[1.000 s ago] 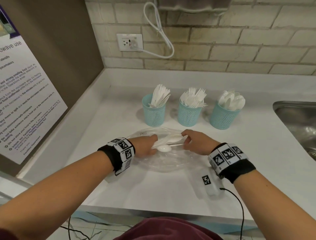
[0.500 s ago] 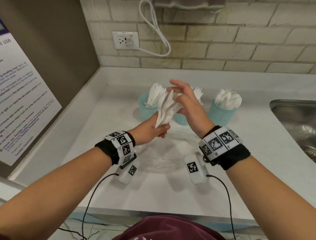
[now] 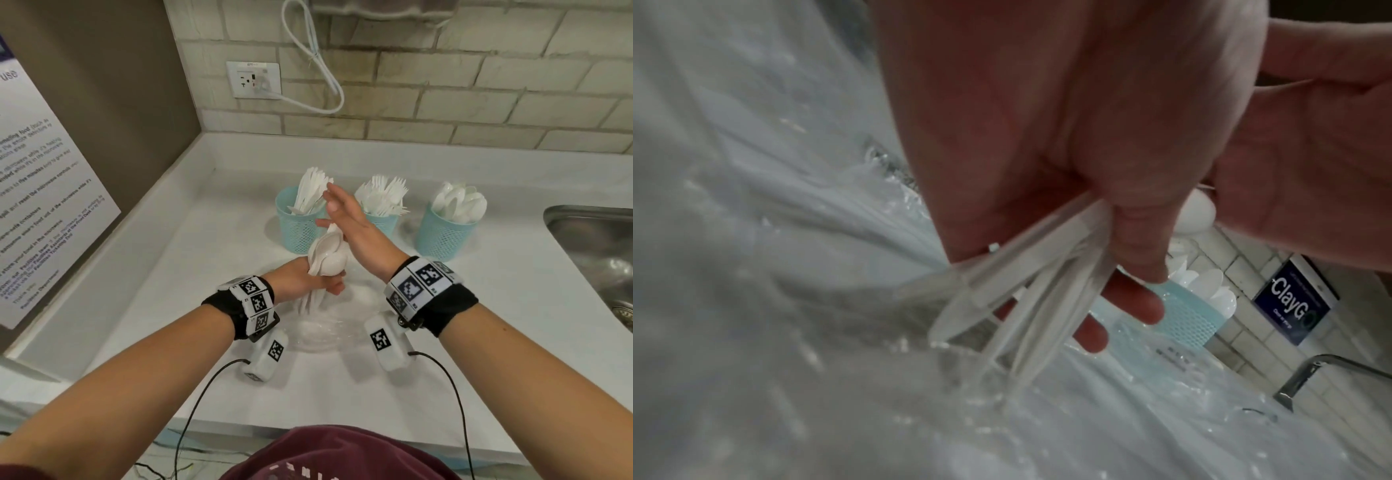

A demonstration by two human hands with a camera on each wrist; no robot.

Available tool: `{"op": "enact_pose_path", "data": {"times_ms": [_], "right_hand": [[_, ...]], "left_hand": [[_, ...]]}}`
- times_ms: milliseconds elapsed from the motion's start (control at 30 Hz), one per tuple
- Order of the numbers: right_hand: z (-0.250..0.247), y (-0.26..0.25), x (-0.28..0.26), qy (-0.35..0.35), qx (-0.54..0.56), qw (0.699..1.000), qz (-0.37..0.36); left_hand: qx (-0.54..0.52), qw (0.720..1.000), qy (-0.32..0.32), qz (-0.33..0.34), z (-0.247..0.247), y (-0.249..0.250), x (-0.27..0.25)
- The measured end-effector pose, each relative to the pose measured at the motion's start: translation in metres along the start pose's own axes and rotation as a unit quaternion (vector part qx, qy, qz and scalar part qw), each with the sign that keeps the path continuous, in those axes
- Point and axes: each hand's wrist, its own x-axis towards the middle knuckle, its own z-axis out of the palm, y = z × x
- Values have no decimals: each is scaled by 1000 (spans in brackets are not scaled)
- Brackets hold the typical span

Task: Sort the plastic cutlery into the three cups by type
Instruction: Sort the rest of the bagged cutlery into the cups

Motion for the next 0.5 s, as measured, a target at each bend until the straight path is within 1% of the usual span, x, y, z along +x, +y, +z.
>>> {"op": "enact_pose_path", "data": {"times_ms": [100, 133, 167, 300, 433, 500], "right_hand": [[-6, -5, 7, 23, 118, 992, 42], [-8, -7, 8, 31, 142, 988, 49], [-10, -10, 8, 38, 147, 987, 48], [-14, -20, 7, 54, 94, 994, 10], [-15, -24, 18, 74, 85, 994, -5], [-19, -25, 24, 85, 87, 992, -12]], "left_hand": [[-13, 1000, 4, 23, -2, 4, -1], [-10, 999, 11, 31, -3, 8, -1], [-4, 999, 18, 41, -4, 11, -1], [-11, 996, 50, 70, -11, 21, 0], [-57, 992, 68, 84, -17, 23, 5], [-86, 987, 94, 94, -21, 26, 7]]}}
